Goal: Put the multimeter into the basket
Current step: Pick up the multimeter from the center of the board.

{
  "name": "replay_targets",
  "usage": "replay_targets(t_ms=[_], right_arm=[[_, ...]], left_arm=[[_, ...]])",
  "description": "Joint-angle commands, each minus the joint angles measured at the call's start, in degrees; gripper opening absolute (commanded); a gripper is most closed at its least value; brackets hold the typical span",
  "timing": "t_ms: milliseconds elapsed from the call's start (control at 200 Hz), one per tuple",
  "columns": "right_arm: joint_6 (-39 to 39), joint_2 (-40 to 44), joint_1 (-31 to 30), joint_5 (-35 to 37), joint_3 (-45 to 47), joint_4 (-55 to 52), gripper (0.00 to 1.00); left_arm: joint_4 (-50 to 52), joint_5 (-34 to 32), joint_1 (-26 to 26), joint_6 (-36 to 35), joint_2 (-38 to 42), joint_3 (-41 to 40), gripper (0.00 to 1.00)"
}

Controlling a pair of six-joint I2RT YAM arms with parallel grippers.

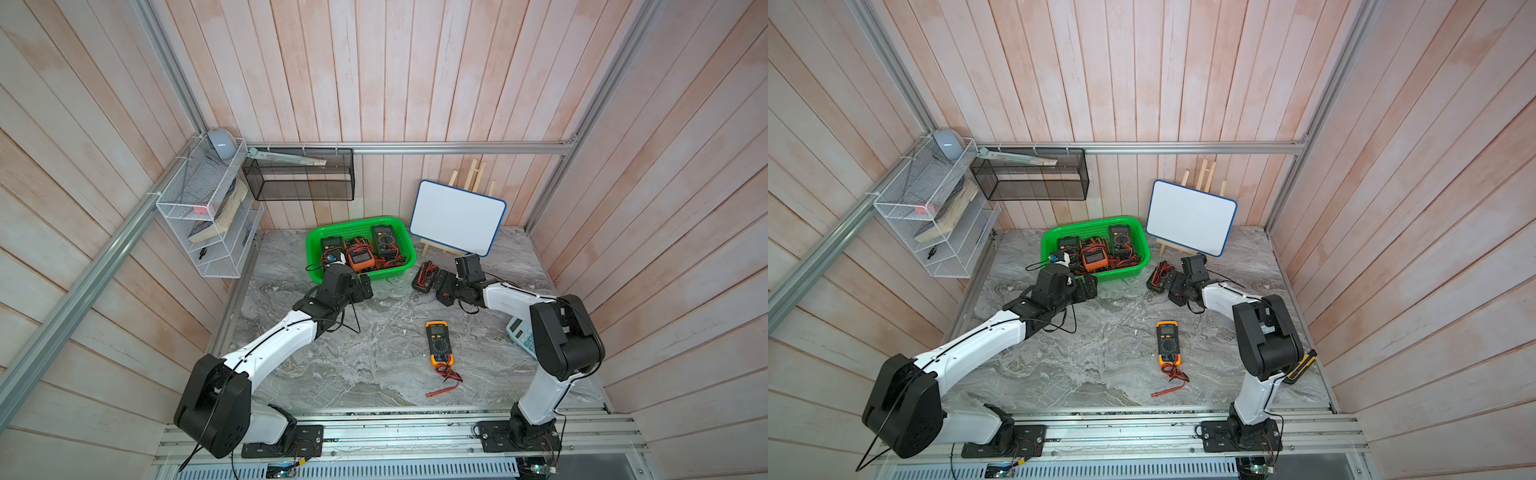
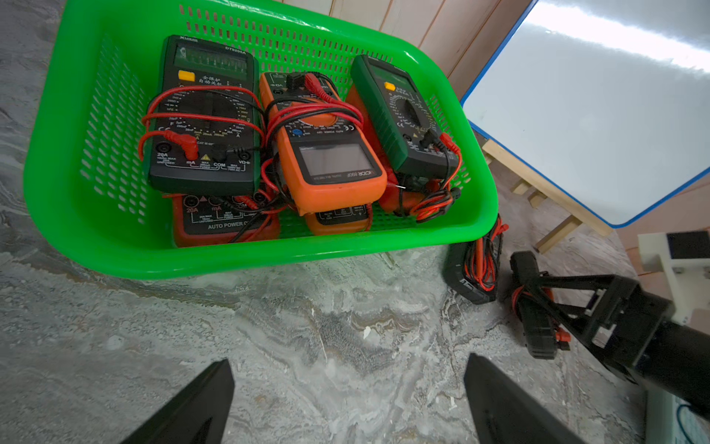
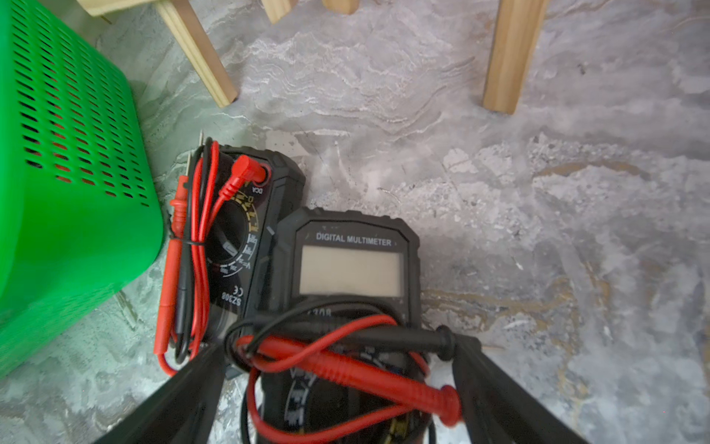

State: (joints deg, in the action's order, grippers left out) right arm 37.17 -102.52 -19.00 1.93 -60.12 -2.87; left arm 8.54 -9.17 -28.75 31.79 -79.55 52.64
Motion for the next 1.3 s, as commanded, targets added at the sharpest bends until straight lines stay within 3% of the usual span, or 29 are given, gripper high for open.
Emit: replay_targets(t_ms=[0,330,585,1295], right_arm=[[-0.5,2.5,-0.8,1.1,0.2,-3.1,0.98],[0.2,8.1,-1.7,2.8,0.8,-4.7,0.98],[1.0,3.2,-1.7,5.4,-2.7,-6.5,0.98],[0.5,-7.8,-2.5,2.8,-7.4,-6.0,0.98]], left_arm=[[-1.0,1.1,0.4,0.2,0.6,-0.8,1.00],[-1.9,2.5,0.6,0.2,-0.8,-1.1,1.00],[-1.4,2.5,0.5,-0.1,-0.5,-1.6,1.00],[-1.7,2.4,0.6,0.6,0.4,-3.2,1.00]])
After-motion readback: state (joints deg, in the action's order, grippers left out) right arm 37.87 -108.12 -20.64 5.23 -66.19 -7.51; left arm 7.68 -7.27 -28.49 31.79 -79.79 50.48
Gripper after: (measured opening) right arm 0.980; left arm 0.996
